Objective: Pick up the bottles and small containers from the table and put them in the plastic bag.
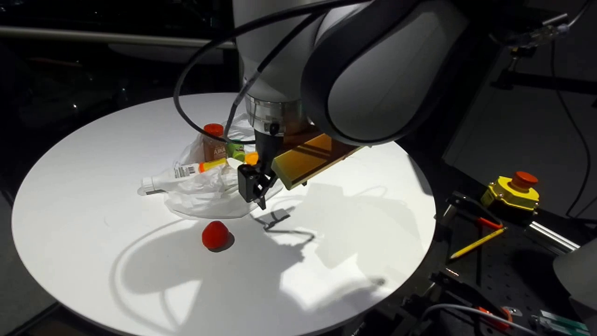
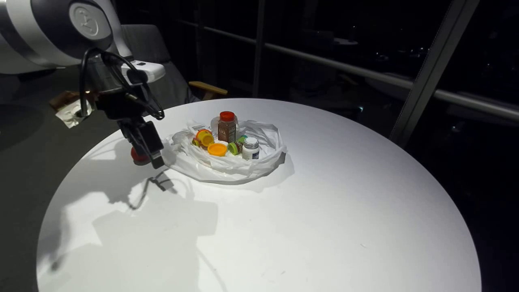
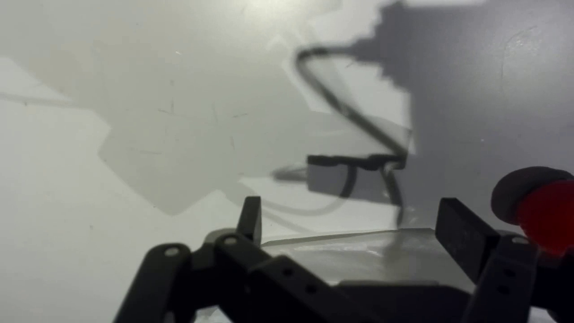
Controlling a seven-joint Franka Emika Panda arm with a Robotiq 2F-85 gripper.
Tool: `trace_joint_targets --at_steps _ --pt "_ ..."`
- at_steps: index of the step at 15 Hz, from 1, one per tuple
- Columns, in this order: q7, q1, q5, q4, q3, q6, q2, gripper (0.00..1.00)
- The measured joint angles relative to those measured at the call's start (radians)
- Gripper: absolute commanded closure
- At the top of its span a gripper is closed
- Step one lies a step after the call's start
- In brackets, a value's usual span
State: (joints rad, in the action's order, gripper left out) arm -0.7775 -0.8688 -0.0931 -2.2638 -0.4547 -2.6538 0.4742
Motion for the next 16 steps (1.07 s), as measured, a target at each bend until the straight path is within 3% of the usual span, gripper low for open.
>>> trace_joint_targets --at_steps 5,9,16 --pt "-0.12 0.018 -0.124 0.084 0.101 0.056 -0.016 0.0" --pt "-0.12 0.106 -0.124 0.127 0.24 0.061 -0.014 0.0" --pt "-0.116 0.239 -0.124 0.209 0.338 0.057 0.071 0.0"
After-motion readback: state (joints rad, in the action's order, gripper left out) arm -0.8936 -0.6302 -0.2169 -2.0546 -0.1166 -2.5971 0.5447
